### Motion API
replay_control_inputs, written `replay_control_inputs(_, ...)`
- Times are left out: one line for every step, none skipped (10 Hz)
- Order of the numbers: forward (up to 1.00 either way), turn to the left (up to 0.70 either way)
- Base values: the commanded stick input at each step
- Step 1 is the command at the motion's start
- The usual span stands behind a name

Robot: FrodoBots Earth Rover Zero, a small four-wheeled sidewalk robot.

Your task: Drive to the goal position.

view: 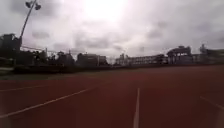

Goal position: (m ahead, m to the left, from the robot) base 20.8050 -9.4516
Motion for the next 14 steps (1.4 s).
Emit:
replay_control_inputs(0.50, 0.00)
replay_control_inputs(0.50, 0.00)
replay_control_inputs(0.50, 0.00)
replay_control_inputs(0.50, 0.00)
replay_control_inputs(0.50, -0.04)
replay_control_inputs(0.50, -0.48)
replay_control_inputs(0.50, -0.49)
replay_control_inputs(0.50, -0.50)
replay_control_inputs(0.50, -0.50)
replay_control_inputs(0.50, -0.50)
replay_control_inputs(0.50, -0.50)
replay_control_inputs(0.50, -0.50)
replay_control_inputs(0.50, -0.50)
replay_control_inputs(0.50, -0.35)
